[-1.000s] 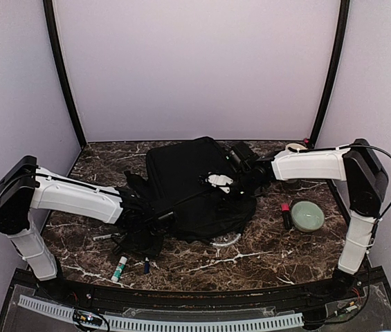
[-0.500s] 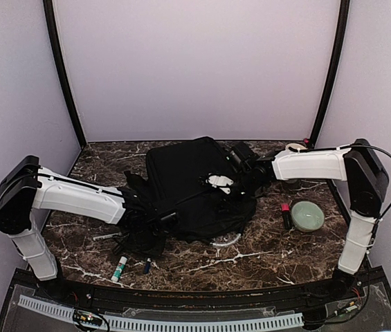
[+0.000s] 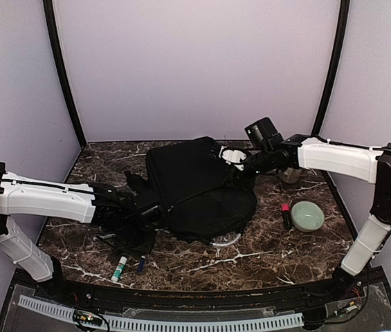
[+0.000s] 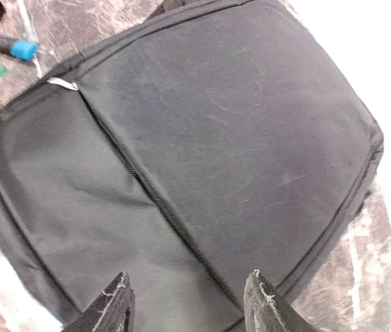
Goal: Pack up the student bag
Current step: Pick up the pen at the center of the board, then pick up the largest pocket of the bag from the upper front pocket of the bag.
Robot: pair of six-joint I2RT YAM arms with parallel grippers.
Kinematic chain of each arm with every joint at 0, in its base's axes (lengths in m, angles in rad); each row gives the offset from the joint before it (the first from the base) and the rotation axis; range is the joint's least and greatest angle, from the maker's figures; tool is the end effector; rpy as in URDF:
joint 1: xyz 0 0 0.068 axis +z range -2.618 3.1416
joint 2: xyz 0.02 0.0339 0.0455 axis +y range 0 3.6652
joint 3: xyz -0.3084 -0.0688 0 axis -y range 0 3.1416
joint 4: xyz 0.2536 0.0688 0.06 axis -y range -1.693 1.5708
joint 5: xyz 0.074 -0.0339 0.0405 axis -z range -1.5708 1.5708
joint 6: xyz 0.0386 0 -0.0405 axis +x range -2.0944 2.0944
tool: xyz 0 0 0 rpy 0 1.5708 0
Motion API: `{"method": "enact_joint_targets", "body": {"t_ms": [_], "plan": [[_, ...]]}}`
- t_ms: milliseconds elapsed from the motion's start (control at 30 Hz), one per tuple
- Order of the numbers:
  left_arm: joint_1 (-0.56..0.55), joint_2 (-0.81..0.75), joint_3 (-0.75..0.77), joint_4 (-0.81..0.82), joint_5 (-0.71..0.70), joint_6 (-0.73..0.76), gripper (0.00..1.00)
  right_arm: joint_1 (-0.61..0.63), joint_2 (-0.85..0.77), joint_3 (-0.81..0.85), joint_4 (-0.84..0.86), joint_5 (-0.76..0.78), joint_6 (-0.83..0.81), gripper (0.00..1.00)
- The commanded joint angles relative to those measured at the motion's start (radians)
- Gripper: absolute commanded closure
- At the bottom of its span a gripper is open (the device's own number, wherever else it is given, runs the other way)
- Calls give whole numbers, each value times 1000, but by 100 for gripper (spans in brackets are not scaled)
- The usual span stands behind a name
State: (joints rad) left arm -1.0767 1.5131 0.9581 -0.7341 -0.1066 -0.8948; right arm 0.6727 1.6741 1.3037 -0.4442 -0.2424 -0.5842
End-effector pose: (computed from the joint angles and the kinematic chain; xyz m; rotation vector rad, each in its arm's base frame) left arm 0.1367 -0.2451 0.2308 0.2404 2.8768 -0.2562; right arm 0.2965 0.2480 0.3033 -1.4904 1.8552 0.3310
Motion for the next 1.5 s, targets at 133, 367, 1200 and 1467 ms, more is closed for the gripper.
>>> {"method": "enact_joint_targets", "body": {"t_ms": [133,367,1200,1467], "plan": [[-12,-132,-50,128,30,-17,100,50,78,-40,191,172,-153,45],[-28,-157,-32,287,21,26,100,80,142,-56,275,261,-230,45],[41,115,126,712,155,59,100,135,78,96,126,153,77,100],[102,196,154,768,238,16,100,141,23,85,101,111,128,100]]}}
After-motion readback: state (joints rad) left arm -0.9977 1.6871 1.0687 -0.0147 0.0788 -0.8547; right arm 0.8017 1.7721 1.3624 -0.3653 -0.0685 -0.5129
